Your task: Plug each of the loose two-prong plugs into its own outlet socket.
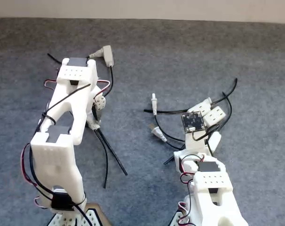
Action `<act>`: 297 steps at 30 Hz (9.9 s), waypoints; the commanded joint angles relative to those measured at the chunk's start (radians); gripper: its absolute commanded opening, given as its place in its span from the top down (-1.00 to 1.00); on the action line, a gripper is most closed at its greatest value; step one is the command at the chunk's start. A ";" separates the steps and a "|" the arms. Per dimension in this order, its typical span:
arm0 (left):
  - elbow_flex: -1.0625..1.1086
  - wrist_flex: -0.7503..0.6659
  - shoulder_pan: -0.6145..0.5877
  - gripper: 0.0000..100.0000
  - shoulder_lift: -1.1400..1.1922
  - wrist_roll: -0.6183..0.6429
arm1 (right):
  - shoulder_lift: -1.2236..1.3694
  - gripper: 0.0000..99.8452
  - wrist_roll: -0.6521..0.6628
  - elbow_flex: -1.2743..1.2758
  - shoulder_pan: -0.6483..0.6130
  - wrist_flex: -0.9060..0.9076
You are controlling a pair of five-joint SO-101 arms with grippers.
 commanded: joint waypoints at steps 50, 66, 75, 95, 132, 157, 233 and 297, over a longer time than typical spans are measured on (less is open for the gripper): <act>-0.067 -0.126 -0.120 0.81 0.004 -0.308 | -0.010 0.99 -0.002 -0.004 -0.018 -0.021; -0.097 -0.140 -0.113 0.99 -0.087 -0.692 | -0.010 0.99 -0.002 -0.002 -0.015 -0.021; 0.027 -0.092 0.002 0.99 -0.449 -0.704 | -0.010 0.99 -0.002 -0.002 -0.015 -0.021; 1.228 -0.904 0.163 0.99 -1.526 -0.700 | -0.010 0.99 -0.002 -0.004 -0.016 -0.021; 1.957 -1.636 0.518 0.99 -2.209 -0.703 | -0.001 0.99 -0.002 -1.420 -0.615 0.773; 1.957 -1.590 0.509 0.99 -2.219 -0.703 | 0.010 0.99 0.206 -0.822 -0.427 0.107; 0.874 -0.476 -0.033 0.99 -1.132 0.456 | -0.249 0.99 0.063 0.119 -0.079 0.004; 0.053 -0.218 -0.117 0.99 -0.237 0.410 | -0.254 0.99 0.061 0.120 -0.081 0.004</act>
